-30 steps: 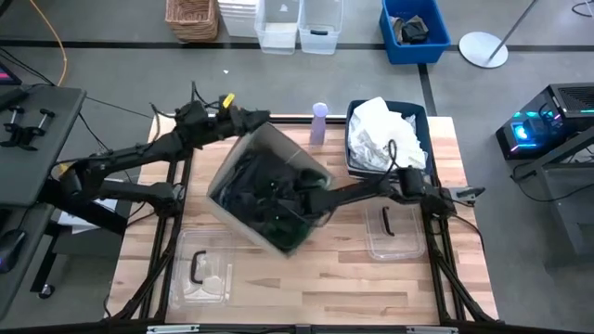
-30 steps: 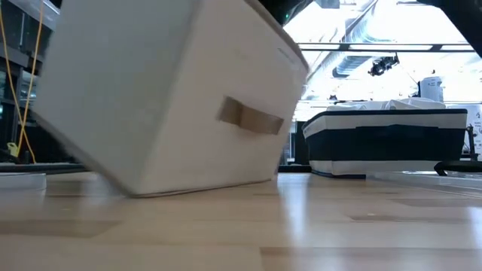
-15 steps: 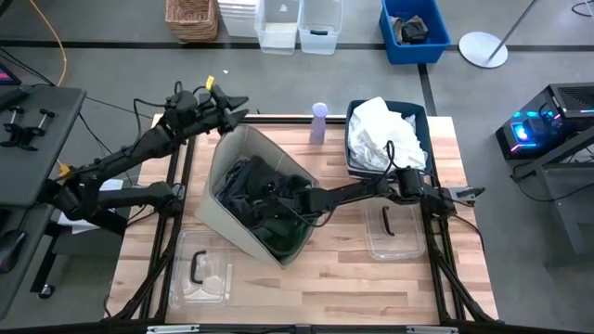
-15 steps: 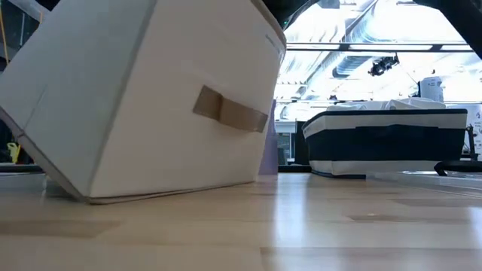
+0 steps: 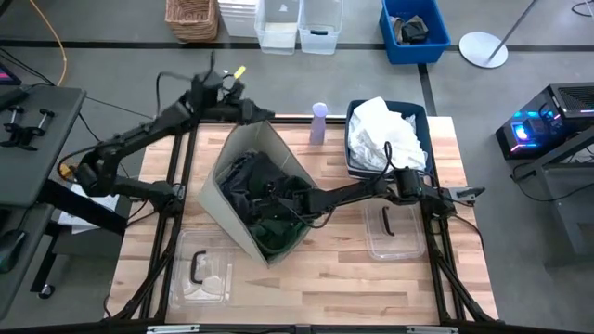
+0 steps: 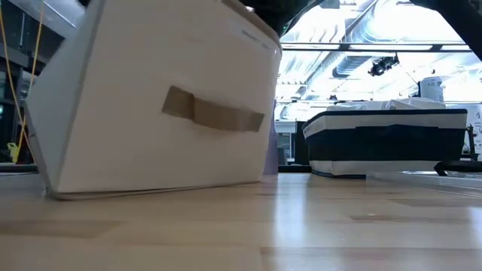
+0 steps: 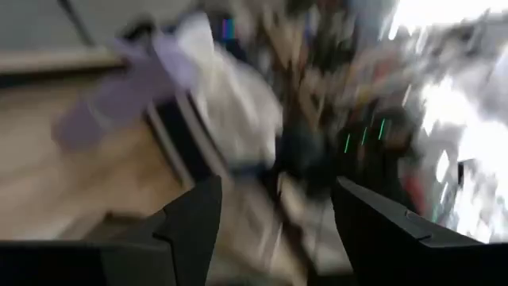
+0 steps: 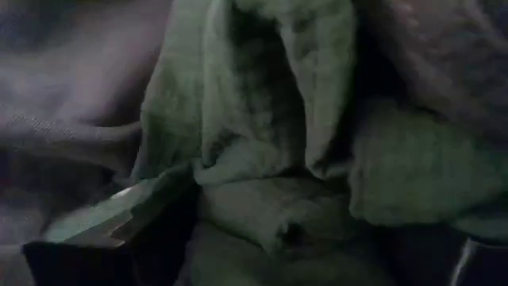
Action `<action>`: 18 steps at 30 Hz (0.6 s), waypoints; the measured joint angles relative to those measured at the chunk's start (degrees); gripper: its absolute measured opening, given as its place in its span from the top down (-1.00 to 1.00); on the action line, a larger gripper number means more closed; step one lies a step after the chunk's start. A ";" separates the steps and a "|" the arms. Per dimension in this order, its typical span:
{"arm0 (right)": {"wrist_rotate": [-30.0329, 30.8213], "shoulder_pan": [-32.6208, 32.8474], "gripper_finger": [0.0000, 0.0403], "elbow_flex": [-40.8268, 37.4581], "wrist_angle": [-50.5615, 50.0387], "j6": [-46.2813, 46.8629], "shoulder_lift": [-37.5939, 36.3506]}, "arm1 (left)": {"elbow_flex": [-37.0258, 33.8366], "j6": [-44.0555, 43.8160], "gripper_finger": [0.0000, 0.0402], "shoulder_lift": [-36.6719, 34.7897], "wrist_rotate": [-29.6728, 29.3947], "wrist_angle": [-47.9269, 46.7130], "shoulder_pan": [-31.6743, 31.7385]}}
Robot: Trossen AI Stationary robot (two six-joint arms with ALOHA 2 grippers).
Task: Sort clothes
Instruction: Put the green shirt into the laundry organizer
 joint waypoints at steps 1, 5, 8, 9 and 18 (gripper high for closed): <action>0.03 0.00 -0.70 0.26 1.01 -2.37 0.28 | 3.85 3.47 -0.13 0.55 1.78 -7.49 -0.56; 1.13 0.07 -0.70 0.90 1.06 -13.60 -4.23 | 18.37 15.60 -0.13 0.47 3.68 -31.06 -4.96; 3.02 -0.42 -0.70 0.87 0.45 -23.46 -10.88 | 27.03 17.55 -0.13 -2.20 3.14 -30.91 -8.67; 3.86 -0.77 -0.70 0.90 0.48 -26.63 -13.29 | 24.78 16.89 -0.13 -4.20 2.30 -21.23 -10.00; 4.80 -1.92 -0.70 0.63 -2.47 -40.27 -27.83 | -6.92 -3.82 -0.13 -9.98 -6.05 41.04 -16.59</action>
